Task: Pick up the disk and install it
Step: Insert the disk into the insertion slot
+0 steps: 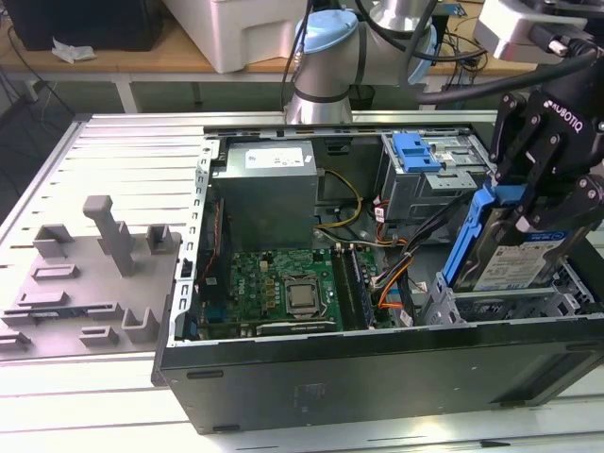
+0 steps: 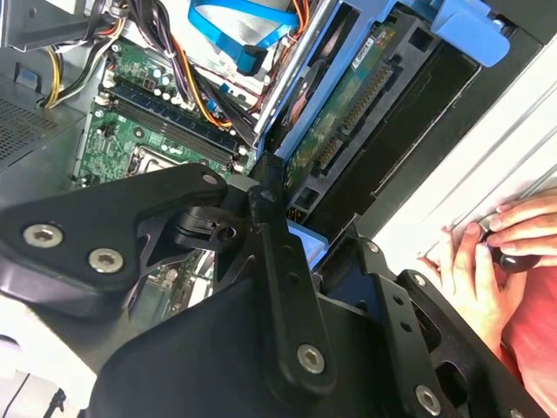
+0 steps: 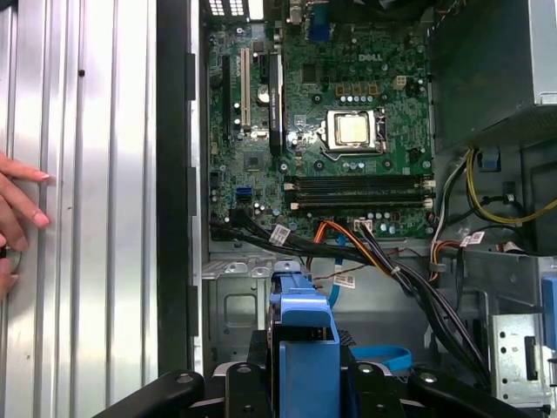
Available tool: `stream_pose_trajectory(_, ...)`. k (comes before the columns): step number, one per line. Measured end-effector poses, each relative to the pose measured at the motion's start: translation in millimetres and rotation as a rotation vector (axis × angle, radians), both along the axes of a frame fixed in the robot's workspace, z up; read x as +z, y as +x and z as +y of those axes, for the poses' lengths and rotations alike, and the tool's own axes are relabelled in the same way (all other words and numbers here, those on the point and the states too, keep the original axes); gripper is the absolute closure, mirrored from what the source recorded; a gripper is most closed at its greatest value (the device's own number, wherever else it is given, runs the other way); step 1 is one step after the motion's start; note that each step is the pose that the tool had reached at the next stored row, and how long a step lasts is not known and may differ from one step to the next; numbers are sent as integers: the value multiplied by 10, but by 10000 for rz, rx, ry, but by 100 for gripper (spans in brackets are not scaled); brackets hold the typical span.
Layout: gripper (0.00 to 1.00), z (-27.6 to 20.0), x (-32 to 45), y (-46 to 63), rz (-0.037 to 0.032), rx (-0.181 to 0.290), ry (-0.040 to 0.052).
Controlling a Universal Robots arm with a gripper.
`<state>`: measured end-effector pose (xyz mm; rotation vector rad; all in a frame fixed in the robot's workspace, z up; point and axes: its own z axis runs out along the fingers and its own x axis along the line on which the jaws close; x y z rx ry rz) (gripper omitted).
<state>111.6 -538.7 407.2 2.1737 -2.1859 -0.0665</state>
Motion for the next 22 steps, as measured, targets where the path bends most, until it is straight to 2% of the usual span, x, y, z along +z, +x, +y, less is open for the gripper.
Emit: stream_pose_trajectory(22,62,0,-22,2,20,-3,1)
